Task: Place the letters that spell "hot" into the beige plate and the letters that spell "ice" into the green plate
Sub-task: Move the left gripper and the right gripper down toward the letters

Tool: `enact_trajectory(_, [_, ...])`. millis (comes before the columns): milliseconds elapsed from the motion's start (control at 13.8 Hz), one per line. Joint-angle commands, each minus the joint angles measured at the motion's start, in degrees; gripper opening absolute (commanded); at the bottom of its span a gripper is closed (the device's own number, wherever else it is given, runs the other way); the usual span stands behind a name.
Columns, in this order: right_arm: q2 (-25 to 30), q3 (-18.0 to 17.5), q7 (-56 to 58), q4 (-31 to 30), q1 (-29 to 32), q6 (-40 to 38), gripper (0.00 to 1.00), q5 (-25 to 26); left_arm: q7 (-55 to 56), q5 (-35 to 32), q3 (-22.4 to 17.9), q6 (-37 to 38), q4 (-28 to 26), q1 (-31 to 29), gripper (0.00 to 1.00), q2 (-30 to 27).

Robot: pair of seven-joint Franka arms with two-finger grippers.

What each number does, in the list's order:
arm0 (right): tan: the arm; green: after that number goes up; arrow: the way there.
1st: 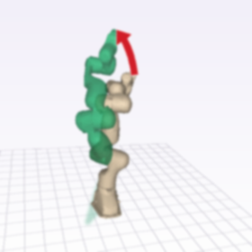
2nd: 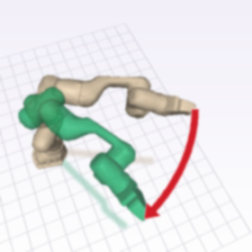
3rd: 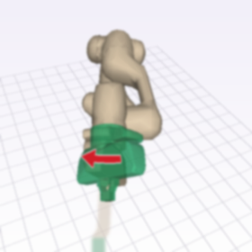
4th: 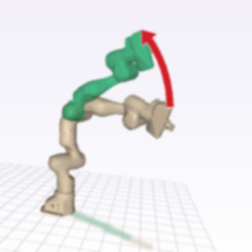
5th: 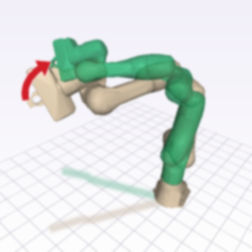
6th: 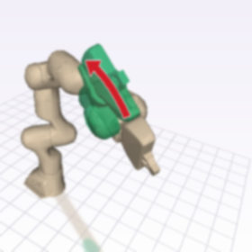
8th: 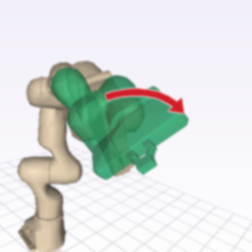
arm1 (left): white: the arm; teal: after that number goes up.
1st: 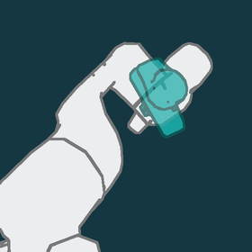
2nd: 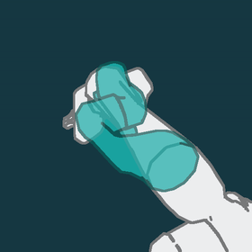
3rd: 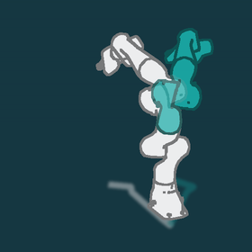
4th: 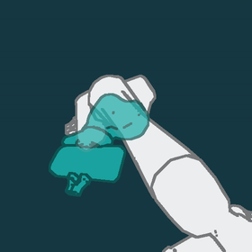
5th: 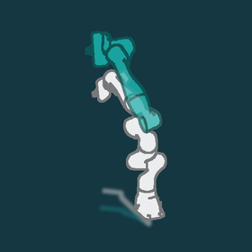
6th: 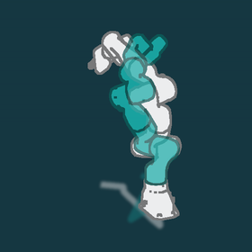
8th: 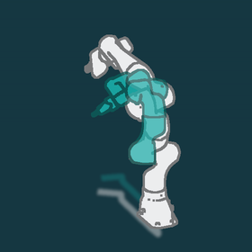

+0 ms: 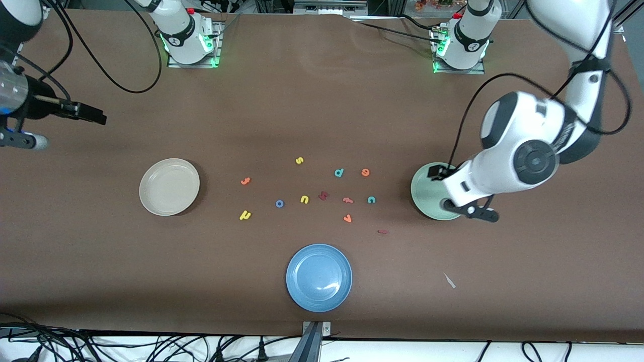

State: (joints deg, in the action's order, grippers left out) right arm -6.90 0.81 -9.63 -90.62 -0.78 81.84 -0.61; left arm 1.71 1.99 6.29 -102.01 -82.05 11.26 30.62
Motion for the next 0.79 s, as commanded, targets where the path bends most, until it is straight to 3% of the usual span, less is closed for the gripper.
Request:
enact_trajectory(0, [-2.9, -0.6, -0.6, 1.3, -1.7, 1.0, 1.0, -1.1, -2.3, 0.3, -0.4, -6.1, 6.8, 2.4, 1.0, 7.9])
enact_trajectory(433, [-11.1, -0.6, -23.8, 0.8, -11.2, 13.3, 1.0, -7.5, -24.4, 2.0, -0.3, -17.8, 6.7, 2.7, 1.0, 14.5])
enact_trajectory(722, [-14.1, -0.6, -45.9, -5.3, -17.1, 30.3, 1.0, -7.6, -49.4, 3.4, -0.2, -25.2, 6.9, 3.0, 1.0, 18.7])
